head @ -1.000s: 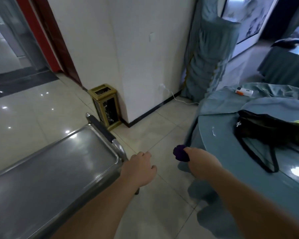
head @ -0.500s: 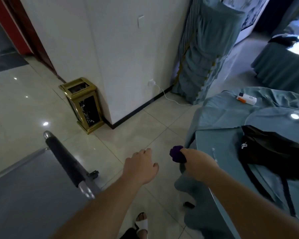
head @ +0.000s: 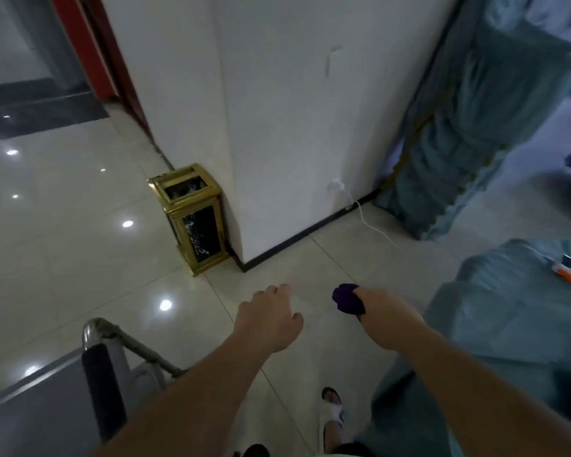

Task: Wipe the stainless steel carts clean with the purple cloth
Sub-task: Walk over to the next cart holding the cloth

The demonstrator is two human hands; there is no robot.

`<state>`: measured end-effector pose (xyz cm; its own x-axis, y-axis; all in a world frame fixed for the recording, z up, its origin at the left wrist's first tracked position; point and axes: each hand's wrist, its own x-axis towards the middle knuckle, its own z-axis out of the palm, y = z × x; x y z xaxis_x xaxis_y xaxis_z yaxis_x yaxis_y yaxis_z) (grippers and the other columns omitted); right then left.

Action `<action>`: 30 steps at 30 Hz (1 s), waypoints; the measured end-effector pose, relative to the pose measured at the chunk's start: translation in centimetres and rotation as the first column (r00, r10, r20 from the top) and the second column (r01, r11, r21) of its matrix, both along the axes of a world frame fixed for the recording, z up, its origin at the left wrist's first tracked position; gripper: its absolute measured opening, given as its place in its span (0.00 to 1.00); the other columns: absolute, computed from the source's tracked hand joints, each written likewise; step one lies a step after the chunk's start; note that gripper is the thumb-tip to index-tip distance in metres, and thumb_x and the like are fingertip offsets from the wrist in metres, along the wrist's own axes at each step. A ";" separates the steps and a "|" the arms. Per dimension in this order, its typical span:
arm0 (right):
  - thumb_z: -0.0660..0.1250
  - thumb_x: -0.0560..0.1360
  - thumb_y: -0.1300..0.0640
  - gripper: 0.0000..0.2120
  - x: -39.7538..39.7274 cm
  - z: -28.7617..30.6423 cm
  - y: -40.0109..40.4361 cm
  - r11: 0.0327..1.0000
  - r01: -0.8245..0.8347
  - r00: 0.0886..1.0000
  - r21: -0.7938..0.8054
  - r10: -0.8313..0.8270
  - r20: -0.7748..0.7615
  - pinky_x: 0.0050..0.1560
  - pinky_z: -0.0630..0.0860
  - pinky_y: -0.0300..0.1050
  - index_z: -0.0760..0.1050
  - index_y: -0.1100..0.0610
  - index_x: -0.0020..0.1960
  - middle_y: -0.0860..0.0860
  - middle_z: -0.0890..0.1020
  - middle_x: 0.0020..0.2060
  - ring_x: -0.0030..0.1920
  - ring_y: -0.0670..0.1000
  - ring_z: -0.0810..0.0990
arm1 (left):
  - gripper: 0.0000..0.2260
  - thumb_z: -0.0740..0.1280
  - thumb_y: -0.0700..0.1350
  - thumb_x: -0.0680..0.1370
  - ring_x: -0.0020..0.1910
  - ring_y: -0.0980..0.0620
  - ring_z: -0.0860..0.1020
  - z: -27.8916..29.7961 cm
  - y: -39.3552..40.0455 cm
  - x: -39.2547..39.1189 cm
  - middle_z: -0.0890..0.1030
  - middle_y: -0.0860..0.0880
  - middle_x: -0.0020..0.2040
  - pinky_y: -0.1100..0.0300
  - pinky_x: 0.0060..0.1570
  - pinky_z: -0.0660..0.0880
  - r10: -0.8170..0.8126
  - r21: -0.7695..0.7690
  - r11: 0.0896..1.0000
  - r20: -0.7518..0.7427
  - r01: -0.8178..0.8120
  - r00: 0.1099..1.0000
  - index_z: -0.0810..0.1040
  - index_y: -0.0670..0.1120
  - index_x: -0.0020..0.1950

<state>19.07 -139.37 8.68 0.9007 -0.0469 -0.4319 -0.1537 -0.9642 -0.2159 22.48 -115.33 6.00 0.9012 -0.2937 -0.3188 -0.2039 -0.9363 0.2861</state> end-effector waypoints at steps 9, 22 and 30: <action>0.60 0.81 0.57 0.04 24.3 -0.2 5.9 0.927 -0.374 0.924 0.040 0.368 0.106 0.50 0.80 0.51 0.71 0.49 0.50 0.48 0.80 0.43 0.43 0.49 0.80 | 0.30 0.61 0.62 0.82 0.69 0.45 0.75 0.4 4.6 14.3 0.74 0.48 0.74 0.47 0.64 0.74 0.428 0.024 0.903 0.043 -0.429 0.903 0.63 0.52 0.81; 0.63 0.80 0.61 0.19 44.4 -2.5 30.2 0.546 -0.837 0.546 -0.019 0.838 0.012 0.58 0.75 0.45 0.72 0.51 0.70 0.51 0.80 0.60 0.60 0.52 0.79 | 0.27 0.58 0.63 0.81 0.67 0.46 0.74 -3.4 22.7 22.8 0.74 0.50 0.71 0.46 0.62 0.75 0.793 0.076 0.609 -0.054 -0.789 0.607 0.68 0.53 0.77; 0.62 0.80 0.62 0.13 54.3 -2.5 45.5 0.506 -0.861 0.507 -0.059 0.862 -0.006 0.53 0.79 0.48 0.73 0.52 0.62 0.49 0.80 0.50 0.50 0.50 0.80 | 0.28 0.59 0.61 0.82 0.69 0.45 0.74 -2.5 38.1 31.1 0.73 0.49 0.73 0.46 0.64 0.73 0.852 0.132 0.523 -0.063 -0.842 0.519 0.67 0.52 0.79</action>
